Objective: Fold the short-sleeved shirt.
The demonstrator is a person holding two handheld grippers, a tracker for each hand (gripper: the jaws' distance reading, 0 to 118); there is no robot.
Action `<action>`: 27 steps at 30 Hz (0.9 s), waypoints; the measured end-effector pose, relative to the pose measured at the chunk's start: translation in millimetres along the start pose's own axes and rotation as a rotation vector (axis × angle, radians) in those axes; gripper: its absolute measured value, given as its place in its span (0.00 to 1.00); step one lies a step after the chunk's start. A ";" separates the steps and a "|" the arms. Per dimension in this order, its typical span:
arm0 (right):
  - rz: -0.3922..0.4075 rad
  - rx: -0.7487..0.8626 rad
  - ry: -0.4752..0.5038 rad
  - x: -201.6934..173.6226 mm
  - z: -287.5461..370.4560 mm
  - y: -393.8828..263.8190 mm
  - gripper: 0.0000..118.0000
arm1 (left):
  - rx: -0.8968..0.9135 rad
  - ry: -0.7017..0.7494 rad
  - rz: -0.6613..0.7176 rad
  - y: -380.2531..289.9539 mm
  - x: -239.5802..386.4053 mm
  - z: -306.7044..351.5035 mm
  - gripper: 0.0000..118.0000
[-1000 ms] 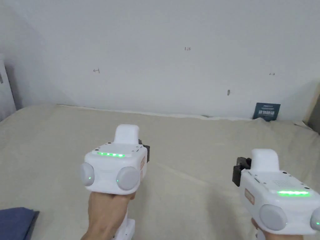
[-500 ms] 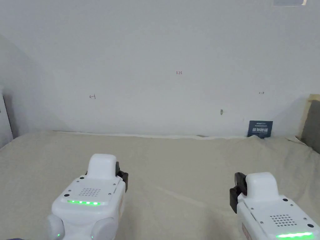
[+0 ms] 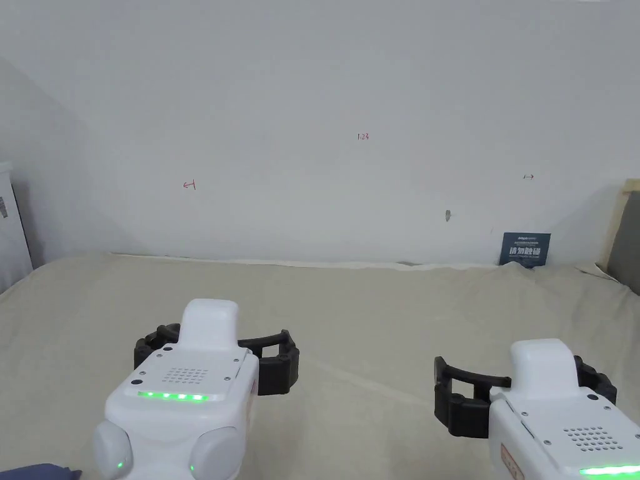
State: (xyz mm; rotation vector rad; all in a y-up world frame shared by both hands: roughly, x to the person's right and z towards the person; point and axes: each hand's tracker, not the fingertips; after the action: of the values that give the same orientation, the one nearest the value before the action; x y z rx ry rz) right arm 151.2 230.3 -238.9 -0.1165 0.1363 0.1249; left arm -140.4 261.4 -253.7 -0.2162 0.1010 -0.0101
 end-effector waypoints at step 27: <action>-0.038 -0.041 -0.036 10.8 7.8 2.9 1.00 | -0.072 0.063 -0.043 2.8 12.3 20.8 1.00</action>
State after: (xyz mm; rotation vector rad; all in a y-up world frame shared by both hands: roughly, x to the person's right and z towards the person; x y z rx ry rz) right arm 162.4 235.3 -233.1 -0.1578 0.0955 0.0918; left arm -126.0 268.3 -235.3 -0.2902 0.1595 -0.0563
